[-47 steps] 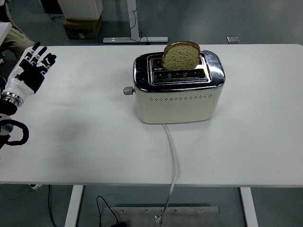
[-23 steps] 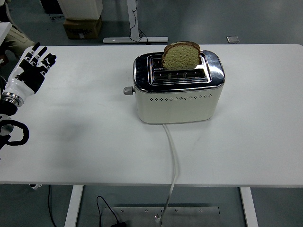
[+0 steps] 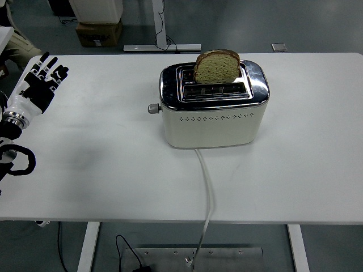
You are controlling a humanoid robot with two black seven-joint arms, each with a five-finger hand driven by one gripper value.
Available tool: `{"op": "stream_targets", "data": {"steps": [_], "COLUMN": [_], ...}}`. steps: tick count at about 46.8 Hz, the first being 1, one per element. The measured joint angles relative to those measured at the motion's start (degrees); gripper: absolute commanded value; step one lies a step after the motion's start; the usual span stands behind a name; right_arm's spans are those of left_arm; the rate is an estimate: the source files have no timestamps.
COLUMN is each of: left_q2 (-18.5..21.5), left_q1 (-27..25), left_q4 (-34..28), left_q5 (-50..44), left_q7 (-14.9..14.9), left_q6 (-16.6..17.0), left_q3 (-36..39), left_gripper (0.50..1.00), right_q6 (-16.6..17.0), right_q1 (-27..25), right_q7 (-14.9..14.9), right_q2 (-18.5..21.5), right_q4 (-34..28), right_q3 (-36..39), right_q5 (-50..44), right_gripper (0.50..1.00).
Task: Press down toaster
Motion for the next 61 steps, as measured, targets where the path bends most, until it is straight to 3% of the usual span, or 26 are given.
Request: {"op": "stream_targets", "data": {"steps": [39,51,61], "left_q2": [0.0,2.0,4.9], "left_q1": [-2.2,-4.0,-4.6], "left_q4": [-1.1,-6.7,-14.0], "left_q5": [-0.1,-0.1,0.3], "left_q7": [0.8,1.0,2.3], "left_q6": [-0.5,0.7,4.3], "left_q3": [0.1,0.2,0.4], "left_gripper": [1.0,1.0,1.0], "right_q6": [0.0,0.0,0.0], "right_q1": [0.0,0.0,0.0], "right_q7": [0.0,0.0,0.0], "right_q2": [0.0,0.0,0.0], "right_q4": [0.0,0.0,0.0], "right_q3": [0.0,0.0,0.0], "right_q5": [0.0,0.0,0.0], "right_gripper": [0.998,0.998,0.998]}}
